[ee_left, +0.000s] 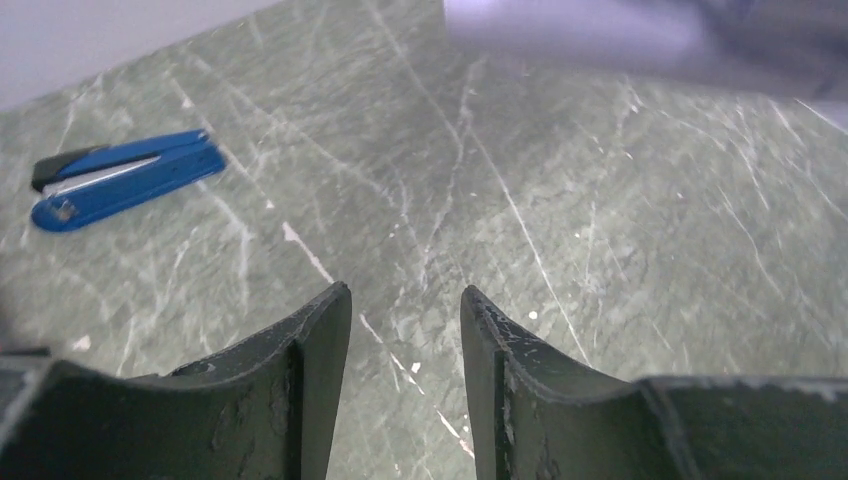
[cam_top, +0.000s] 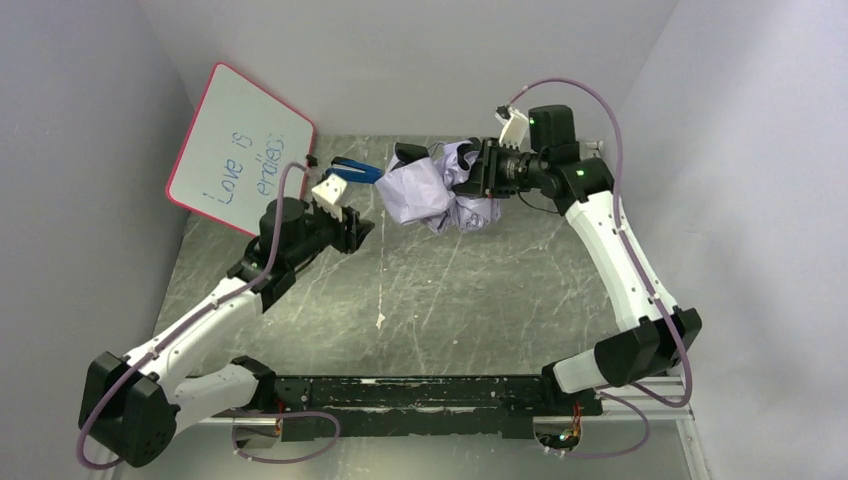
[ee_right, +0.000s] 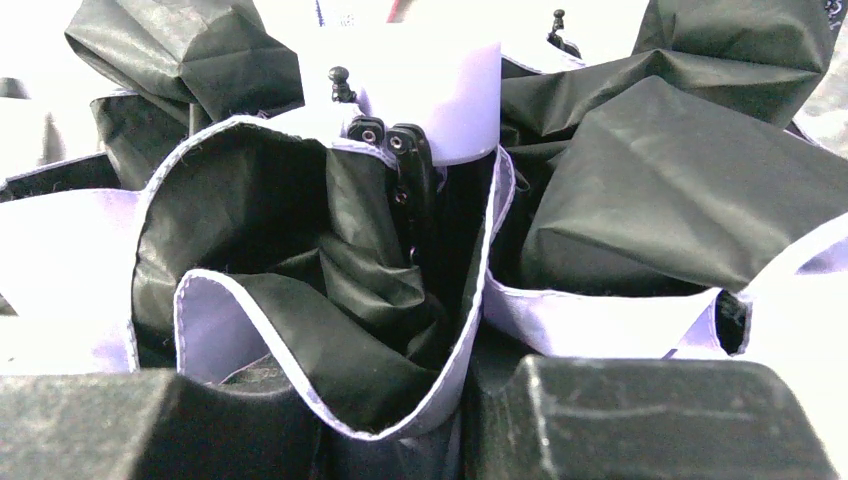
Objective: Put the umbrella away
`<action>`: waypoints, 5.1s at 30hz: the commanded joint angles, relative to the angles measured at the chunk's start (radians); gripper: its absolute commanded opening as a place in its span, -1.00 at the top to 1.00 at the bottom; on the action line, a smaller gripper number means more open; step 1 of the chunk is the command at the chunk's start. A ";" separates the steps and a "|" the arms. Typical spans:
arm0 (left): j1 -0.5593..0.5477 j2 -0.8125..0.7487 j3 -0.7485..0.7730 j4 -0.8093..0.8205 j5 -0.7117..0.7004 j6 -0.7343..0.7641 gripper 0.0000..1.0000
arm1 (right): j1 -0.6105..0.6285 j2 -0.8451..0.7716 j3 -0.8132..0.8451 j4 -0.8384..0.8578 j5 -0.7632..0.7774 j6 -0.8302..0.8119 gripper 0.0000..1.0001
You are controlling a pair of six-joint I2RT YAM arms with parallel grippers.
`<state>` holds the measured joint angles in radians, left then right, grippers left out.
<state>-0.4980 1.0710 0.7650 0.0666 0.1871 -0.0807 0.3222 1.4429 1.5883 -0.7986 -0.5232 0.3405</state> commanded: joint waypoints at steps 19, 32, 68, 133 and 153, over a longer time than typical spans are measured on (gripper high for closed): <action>0.041 0.234 -0.175 1.123 0.631 0.195 -0.79 | -0.031 -0.220 0.067 0.036 -0.509 -0.012 1.00; 0.088 0.603 0.099 1.716 0.916 -0.448 -0.94 | 0.000 -0.239 0.051 0.078 -0.610 -0.023 1.00; 0.026 0.704 0.215 1.758 1.016 -0.978 0.91 | -0.002 -0.238 0.066 0.007 -0.346 -0.103 1.00; -0.116 0.020 0.215 -0.612 0.578 0.103 0.90 | -0.012 -0.184 -0.058 0.113 0.617 -0.060 1.00; -0.022 -0.044 0.208 -0.646 0.576 0.139 0.61 | -0.012 -0.178 -0.228 0.311 0.106 -0.125 1.00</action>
<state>-0.5251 1.0435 0.9787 -0.5430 0.7109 0.0452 0.3199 1.2690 1.3979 -0.6487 -0.2512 0.2356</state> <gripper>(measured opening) 0.162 0.300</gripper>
